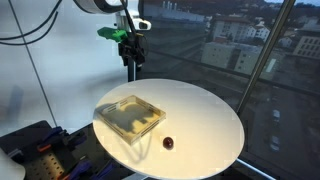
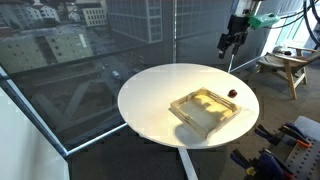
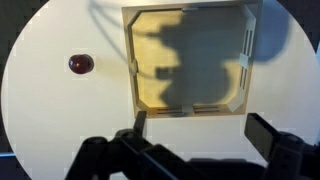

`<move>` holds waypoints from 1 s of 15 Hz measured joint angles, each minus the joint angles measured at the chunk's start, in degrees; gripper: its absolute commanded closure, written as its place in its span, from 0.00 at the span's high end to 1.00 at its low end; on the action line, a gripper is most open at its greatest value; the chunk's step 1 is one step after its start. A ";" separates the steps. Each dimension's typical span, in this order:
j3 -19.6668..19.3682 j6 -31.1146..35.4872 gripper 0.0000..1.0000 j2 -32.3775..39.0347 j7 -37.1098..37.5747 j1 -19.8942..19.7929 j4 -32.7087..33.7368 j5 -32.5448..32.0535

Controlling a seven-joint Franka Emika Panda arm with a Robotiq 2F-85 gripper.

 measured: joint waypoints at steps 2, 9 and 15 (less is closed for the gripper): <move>-0.24 -0.81 1.00 -0.98 -0.52 -0.03 0.00 0.00; -0.79 -3.88 1.00 -4.54 -2.19 -0.20 -0.04 0.00; -0.87 -5.68 1.00 -7.10 -2.96 -0.22 -0.21 0.00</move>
